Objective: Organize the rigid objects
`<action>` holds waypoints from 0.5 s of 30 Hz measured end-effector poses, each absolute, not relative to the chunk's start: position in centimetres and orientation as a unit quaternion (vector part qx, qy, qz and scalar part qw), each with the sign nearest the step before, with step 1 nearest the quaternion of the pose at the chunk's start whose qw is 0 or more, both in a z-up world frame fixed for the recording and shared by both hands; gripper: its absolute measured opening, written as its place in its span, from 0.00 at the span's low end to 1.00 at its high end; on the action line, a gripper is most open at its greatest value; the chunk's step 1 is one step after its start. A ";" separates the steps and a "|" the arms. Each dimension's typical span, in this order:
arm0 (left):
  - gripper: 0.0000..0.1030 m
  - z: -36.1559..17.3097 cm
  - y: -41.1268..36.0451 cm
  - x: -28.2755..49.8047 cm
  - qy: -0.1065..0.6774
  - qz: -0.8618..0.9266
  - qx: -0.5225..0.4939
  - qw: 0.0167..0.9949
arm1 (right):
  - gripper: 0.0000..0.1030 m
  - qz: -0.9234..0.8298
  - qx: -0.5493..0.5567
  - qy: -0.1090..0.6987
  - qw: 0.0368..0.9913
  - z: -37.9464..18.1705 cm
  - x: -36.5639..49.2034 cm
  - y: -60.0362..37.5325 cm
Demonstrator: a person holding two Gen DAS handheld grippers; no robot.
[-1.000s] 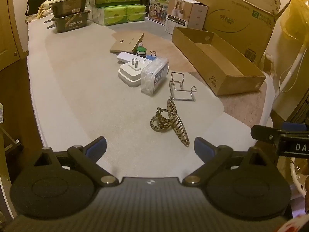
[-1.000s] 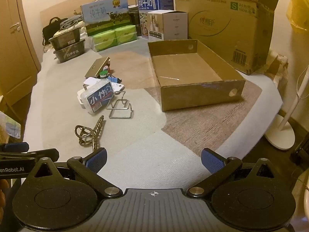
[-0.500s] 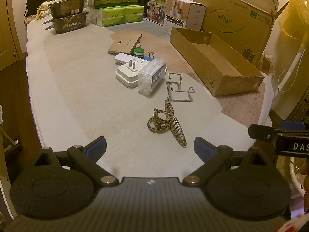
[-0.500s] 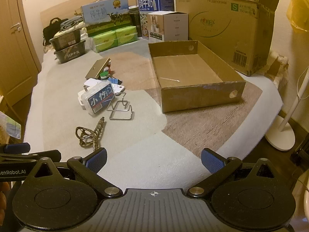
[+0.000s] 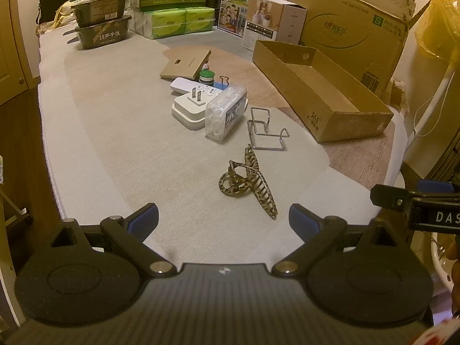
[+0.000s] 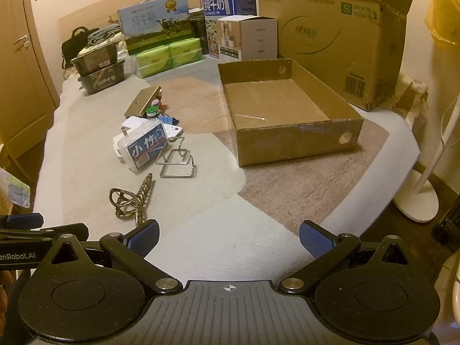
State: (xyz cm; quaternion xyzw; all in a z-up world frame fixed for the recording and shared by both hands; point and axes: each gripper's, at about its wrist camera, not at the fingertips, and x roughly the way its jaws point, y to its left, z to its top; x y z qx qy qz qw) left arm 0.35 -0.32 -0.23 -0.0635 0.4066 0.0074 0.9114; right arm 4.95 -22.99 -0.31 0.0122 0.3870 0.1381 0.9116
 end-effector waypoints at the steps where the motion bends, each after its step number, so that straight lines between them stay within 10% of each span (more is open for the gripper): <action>1: 0.93 -0.3 -0.3 0.3 0.407 0.007 -0.064 0.911 | 1.00 0.138 0.013 0.386 0.912 -0.5 4.9 -23.1; 15: 0.93 -0.5 0.0 0.4 0.408 0.011 -0.068 0.910 | 1.00 0.136 0.015 0.389 0.911 -0.8 5.0 -23.1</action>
